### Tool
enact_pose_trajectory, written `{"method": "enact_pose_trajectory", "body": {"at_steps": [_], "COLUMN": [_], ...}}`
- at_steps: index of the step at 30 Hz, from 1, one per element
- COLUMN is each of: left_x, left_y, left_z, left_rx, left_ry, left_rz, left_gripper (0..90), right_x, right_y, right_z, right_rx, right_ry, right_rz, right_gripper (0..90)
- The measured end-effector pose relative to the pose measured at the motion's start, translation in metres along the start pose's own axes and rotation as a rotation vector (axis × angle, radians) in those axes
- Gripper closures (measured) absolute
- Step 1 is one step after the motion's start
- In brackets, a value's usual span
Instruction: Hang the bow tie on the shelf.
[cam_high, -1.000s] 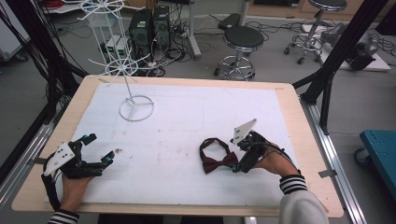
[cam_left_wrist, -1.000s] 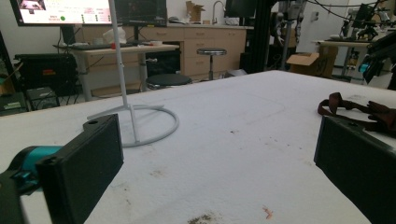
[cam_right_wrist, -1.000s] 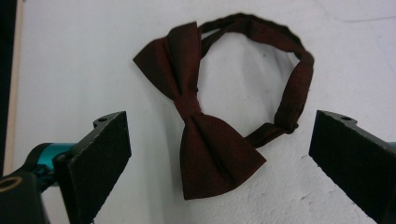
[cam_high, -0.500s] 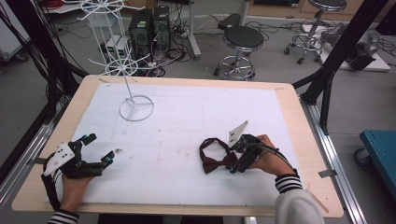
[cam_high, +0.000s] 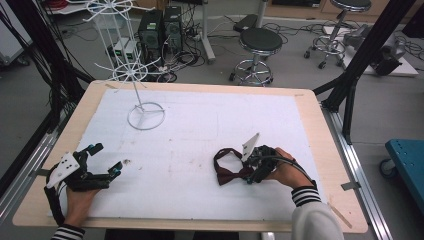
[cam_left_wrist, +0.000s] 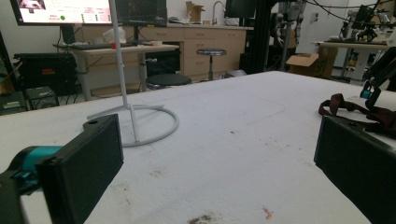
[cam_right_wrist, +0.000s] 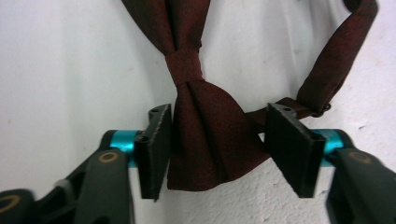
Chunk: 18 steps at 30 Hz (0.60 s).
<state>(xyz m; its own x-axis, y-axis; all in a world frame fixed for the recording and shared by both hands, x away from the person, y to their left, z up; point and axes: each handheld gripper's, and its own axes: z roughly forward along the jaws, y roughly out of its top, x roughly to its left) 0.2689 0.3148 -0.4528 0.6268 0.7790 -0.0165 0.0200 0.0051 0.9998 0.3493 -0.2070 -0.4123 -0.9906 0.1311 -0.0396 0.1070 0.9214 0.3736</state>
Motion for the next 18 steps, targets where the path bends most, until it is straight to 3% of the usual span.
{"method": "enact_pose_trajectory", "body": {"at_steps": [2,3,5,9,18], "left_x": [-0.0001,-0.0001,0.0,0.0001,0.0001], "left_y": [0.0,0.0,0.0,0.0,0.0001], "left_z": [0.0001,0.0,0.0,0.0,0.0002], "left_rx": [0.0,0.0,0.001,0.0,0.001], "left_ry": [0.0,0.0,0.0,-0.001,-0.002], "left_rz": [0.001,0.0,0.0,0.0,0.001], "left_gripper": [1.7,1.7,1.7,1.7,1.7], "right_x": [-0.0001,0.0012,0.0028,0.0031,0.0007], "right_y": [0.0003,0.0014,0.0021,0.0026,0.0021], "right_z": [0.0003,0.0004,-0.0002,-0.0012,-0.006], "right_rx": [0.009,0.015,0.021,0.024,-0.019], "right_ry": [0.003,0.031,0.045,0.06,0.062], "right_rz": [-0.005,-0.022,-0.033,-0.035,-0.008], "right_gripper": [49.8,60.8,68.1,77.8,78.8]}}
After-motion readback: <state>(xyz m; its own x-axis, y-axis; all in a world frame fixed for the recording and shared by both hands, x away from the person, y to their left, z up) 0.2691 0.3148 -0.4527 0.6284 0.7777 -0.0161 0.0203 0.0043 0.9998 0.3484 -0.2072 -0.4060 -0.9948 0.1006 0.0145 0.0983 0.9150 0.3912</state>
